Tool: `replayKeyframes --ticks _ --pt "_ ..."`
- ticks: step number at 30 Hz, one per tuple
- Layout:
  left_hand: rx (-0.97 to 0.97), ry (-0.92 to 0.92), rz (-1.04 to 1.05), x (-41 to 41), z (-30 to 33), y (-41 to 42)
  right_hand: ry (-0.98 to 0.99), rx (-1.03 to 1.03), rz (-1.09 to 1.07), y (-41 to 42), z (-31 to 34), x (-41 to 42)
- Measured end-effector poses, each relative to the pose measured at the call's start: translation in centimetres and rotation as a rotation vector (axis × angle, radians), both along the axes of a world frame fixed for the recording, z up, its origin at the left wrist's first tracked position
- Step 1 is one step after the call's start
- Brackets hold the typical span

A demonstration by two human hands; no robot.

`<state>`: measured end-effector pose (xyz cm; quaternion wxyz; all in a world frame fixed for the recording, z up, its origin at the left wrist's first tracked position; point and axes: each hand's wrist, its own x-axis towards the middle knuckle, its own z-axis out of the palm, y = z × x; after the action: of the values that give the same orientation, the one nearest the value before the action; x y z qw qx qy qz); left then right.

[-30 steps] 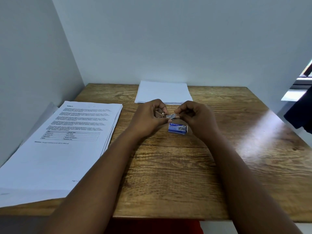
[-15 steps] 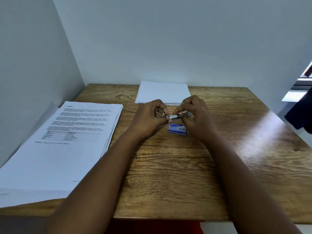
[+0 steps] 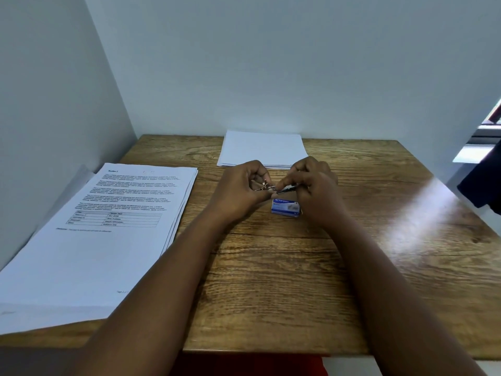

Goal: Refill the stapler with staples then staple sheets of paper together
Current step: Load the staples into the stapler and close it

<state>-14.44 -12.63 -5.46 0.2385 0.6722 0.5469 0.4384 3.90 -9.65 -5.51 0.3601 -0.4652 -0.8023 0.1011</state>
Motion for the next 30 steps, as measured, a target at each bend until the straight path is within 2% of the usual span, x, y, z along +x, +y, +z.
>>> replayKeyframes --ticks 4,14,19,24,28,30 --pt "-0.010 -0.013 0.016 -0.2 0.1 0.1 0.071 -0.054 -0.141 0.2 0.4 0.5" --pt "0.004 -0.034 -0.017 0.3 0.0 0.0 0.350 -0.196 -0.227 1.3 -0.2 1.0" --pt "0.026 -0.018 -0.015 0.4 -0.1 0.1 0.474 -0.281 -0.180 1.4 -0.5 0.9" --pt "0.010 0.046 -0.010 0.3 0.1 0.1 0.640 -0.268 -0.079 0.8 0.1 0.9" --pt "0.025 0.144 0.037 0.4 0.2 0.0 0.682 -0.219 0.003 0.3 0.6 0.6" --pt "0.025 0.235 0.109 0.6 0.1 -0.1 0.640 -0.178 0.069 0.0 0.8 0.5"
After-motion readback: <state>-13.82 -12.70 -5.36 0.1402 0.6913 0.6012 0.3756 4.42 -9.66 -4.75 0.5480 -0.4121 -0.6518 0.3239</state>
